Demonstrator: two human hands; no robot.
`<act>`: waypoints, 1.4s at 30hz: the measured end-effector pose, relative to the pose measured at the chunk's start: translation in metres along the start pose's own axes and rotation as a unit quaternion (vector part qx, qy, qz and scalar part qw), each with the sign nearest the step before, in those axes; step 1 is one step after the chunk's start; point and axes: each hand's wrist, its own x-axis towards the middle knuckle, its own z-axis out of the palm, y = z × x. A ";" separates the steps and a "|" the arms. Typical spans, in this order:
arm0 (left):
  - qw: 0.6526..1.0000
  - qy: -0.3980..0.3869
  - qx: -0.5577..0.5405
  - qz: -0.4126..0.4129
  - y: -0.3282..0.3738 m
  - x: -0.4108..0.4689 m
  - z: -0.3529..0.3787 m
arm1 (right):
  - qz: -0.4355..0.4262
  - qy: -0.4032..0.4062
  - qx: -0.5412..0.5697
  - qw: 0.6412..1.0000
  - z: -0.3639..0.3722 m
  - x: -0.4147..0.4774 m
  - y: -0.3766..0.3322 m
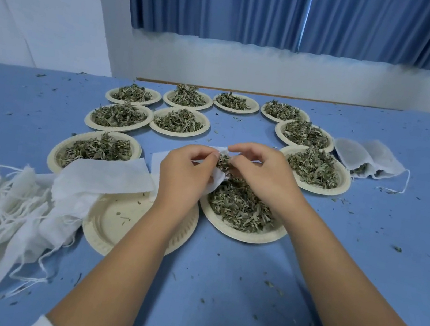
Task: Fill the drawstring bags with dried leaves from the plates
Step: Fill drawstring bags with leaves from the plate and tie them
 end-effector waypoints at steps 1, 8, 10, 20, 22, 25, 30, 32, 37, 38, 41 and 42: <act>1.000 0.002 -0.006 -0.005 0.000 0.000 0.000 | 0.013 0.003 0.031 0.999 0.000 0.001 0.000; 0.993 -0.022 -0.104 -0.048 -0.001 0.000 -0.002 | 0.043 -0.007 0.189 0.981 -0.003 -0.001 0.003; 0.993 -0.025 -0.109 -0.044 0.001 -0.001 -0.002 | 0.041 -0.008 0.186 0.982 -0.002 -0.001 0.004; 0.992 -0.030 -0.121 -0.023 0.008 -0.006 -0.002 | 0.151 -0.099 0.273 0.945 -0.001 0.004 0.004; 0.995 -0.017 -0.099 -0.002 0.008 -0.006 -0.002 | 0.139 -0.074 0.266 0.951 -0.001 0.005 0.004; 0.998 -0.009 -0.047 0.036 0.007 -0.007 -0.001 | 0.138 -0.038 0.215 0.966 -0.001 0.006 0.005; 0.994 -0.002 0.032 0.104 0.009 -0.012 0.002 | 0.127 0.011 0.106 0.986 0.004 0.006 0.011; 0.990 -0.020 0.052 0.131 0.010 -0.014 0.003 | 0.110 0.024 0.061 0.992 0.006 0.005 0.013; 0.987 0.004 0.084 0.134 0.008 -0.011 0.000 | 0.150 -0.038 0.203 0.967 -0.001 0.005 0.005; 0.989 0.013 0.075 0.125 0.008 -0.009 -0.002 | 0.170 -0.067 0.248 0.951 -0.006 0.006 0.003; 0.993 0.021 0.059 0.105 0.008 -0.006 -0.006 | 0.188 -0.120 0.306 0.926 -0.018 0.009 -0.001; 0.993 0.020 0.058 0.102 0.008 -0.006 -0.006 | 0.190 -0.123 0.305 0.925 -0.019 0.009 -0.002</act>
